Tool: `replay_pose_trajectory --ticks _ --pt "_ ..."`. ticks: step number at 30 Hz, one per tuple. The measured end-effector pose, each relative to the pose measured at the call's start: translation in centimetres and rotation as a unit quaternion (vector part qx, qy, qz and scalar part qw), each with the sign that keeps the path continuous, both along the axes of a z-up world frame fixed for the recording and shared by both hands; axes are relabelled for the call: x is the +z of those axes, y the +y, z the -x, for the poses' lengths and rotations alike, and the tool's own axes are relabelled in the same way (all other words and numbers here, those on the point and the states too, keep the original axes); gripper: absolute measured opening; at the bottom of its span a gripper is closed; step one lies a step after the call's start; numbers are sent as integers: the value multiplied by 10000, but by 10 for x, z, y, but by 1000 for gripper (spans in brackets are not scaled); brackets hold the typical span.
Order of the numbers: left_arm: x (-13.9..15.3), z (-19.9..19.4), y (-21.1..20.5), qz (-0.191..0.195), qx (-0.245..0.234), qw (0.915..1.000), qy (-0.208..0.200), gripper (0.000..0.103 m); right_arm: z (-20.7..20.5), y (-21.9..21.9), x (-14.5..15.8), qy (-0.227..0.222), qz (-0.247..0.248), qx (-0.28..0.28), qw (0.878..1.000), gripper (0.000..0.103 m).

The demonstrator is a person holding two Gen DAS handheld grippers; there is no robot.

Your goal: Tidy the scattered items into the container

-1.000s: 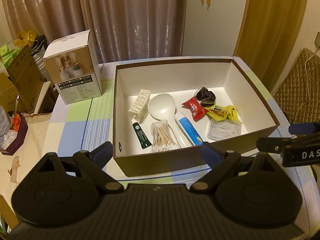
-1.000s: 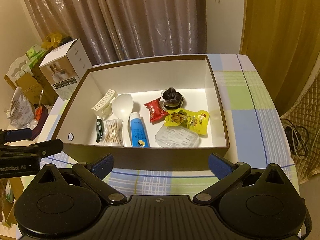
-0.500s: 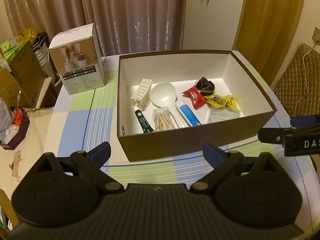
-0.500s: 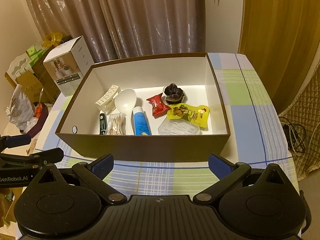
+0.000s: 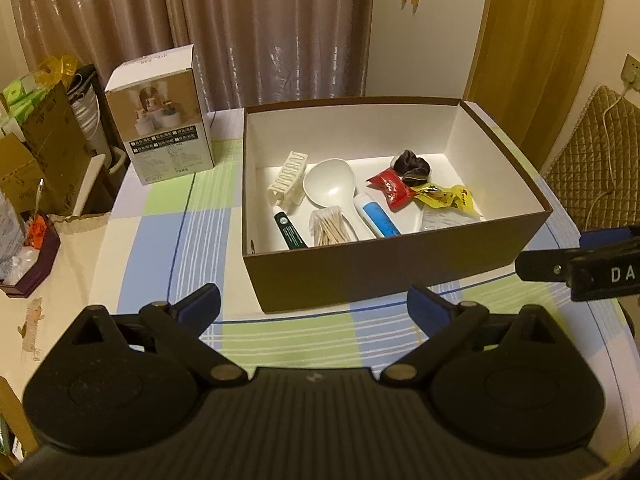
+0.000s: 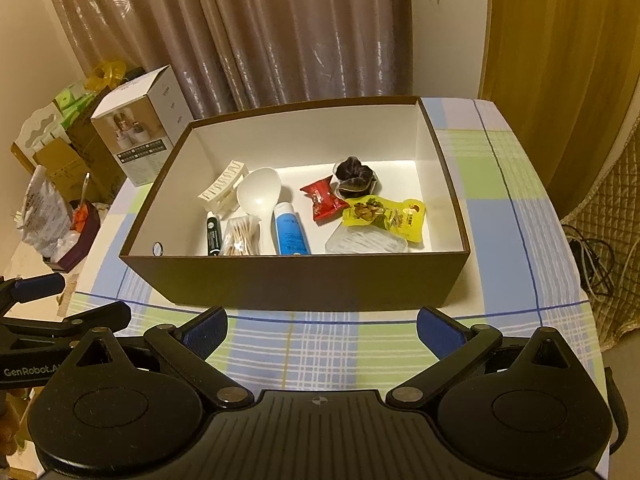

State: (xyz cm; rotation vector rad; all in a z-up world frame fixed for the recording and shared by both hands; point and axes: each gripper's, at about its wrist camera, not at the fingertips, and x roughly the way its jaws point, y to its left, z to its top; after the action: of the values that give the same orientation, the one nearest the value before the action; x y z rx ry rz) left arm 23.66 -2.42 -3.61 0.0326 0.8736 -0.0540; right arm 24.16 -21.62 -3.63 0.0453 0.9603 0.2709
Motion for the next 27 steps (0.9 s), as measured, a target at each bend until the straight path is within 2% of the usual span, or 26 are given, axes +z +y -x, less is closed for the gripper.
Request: replay_pose_trajectory --ticks 5,10,17,27 --pt "-1 5 1 -187 -73 9998 -91 98 2 4 -1 -9 61 -90 9999 103" --pt "-2 8 9 -108 -159 9998 -105 98 7 12 -1 -102 151 -172 9997 103" --pt "-5 9 19 -75 -114 9998 -152 98 22 25 2 -427 524 -178 9976 103" --pt "1 16 23 -26 -264 9992 -314 98 26 34 6 -452 456 -191 9978 103"
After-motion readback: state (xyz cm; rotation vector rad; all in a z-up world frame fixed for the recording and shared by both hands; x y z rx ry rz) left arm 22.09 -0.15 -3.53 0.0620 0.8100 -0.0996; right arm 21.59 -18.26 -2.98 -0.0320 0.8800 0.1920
